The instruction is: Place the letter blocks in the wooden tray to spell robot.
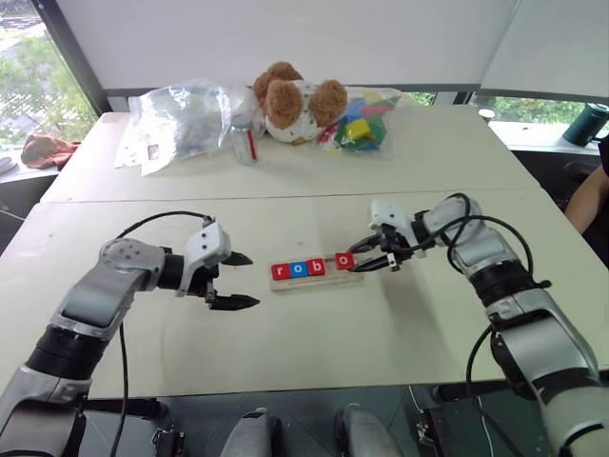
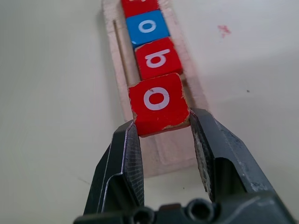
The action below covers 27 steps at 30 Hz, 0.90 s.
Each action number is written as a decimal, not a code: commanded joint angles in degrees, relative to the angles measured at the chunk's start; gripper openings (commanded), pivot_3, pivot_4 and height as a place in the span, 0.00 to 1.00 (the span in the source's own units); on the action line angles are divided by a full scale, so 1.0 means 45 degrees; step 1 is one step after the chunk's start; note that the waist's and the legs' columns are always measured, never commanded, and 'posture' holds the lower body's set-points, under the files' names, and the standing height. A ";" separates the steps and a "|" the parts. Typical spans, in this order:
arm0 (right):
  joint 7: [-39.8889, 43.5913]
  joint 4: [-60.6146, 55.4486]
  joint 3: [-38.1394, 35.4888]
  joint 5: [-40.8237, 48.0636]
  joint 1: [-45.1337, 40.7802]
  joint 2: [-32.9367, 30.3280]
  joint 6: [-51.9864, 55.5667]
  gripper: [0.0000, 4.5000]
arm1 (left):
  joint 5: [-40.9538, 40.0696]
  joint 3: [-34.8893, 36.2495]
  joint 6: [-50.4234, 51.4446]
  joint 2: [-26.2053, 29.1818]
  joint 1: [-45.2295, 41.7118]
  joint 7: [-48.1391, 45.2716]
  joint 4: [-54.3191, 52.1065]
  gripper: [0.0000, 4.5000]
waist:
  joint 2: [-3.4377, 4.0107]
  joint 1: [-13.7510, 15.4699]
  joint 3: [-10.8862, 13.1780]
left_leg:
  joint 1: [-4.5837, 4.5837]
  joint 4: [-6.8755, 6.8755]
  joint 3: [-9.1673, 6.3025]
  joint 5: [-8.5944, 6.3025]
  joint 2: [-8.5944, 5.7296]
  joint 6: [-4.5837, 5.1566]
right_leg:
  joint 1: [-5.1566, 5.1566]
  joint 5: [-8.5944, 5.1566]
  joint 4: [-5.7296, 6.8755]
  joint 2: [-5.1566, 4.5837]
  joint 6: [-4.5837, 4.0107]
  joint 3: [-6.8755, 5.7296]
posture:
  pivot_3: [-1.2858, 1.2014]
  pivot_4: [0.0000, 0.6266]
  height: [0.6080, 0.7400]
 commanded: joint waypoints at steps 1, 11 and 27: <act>0.0194 0.0853 0.0092 -0.0337 -0.0686 0.0357 -0.0821 0.24 | -0.0260 0.0464 0.0203 0.0174 0.0235 0.0207 -0.0804 1.00 | 0.0000 -0.0004 0.0000 | -0.0001 -0.0003 -0.0007 0.0000 0.0001 -0.0001 | -0.0004 0.0000 0.0003 0.0000 0.0000 -0.0003 | 0.52 0.24 1.00; -0.0295 0.2698 -0.0034 -0.0926 -0.1570 0.1159 -0.1984 0.24 | -0.0342 0.0497 0.0307 0.0147 0.0336 0.0415 -0.0932 1.00 | 0.0000 -0.0042 0.0000 | 0.0000 -0.0008 -0.0006 0.0006 0.0004 -0.0014 | -0.0012 0.0000 0.0011 0.0004 0.0000 -0.0004 | 0.52 0.24 1.00; -0.0583 0.3190 -0.0315 -0.1020 -0.1884 0.1342 -0.2050 1.00 | -0.0289 0.0366 0.0218 -0.0017 0.0187 0.0480 -0.0823 1.00 | 0.0001 -0.0053 0.0000 | 0.0001 -0.0009 -0.0007 0.0006 0.0004 -0.0015 | -0.0013 0.0000 0.0012 0.0004 0.0000 -0.0004 | 0.52 0.24 1.00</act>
